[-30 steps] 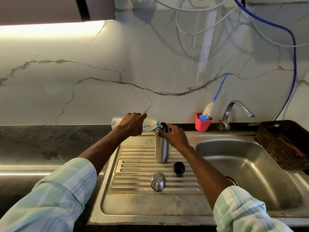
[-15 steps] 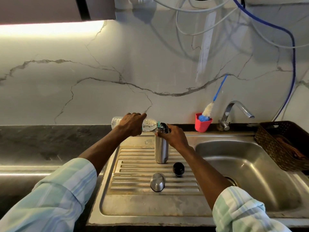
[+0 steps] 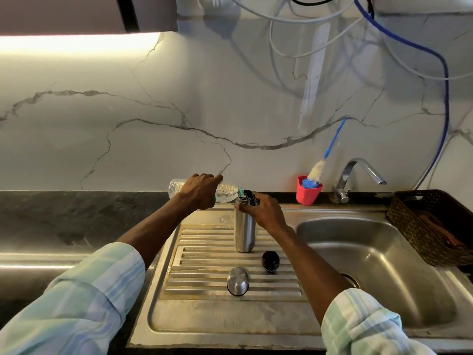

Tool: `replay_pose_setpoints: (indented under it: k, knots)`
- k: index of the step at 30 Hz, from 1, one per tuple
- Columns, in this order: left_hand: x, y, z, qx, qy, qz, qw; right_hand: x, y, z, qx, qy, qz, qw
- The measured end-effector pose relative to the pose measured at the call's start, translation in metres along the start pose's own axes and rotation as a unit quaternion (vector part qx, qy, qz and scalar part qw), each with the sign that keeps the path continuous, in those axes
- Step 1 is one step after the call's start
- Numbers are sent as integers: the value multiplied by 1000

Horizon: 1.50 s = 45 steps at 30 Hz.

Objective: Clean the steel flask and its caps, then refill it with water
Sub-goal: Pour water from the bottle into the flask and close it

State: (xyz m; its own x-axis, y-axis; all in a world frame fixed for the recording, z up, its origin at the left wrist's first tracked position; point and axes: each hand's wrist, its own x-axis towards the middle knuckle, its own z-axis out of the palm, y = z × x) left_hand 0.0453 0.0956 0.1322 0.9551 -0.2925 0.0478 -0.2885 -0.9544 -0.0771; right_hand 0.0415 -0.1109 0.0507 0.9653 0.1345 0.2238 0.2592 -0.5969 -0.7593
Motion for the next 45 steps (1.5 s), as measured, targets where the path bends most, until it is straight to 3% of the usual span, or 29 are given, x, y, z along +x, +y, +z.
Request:
replay_pose_setpoints:
  k: [45]
  knots:
    - [4, -2, -1, 23, 15, 14, 1000, -1, -2, -2, 10, -1, 4, 1000]
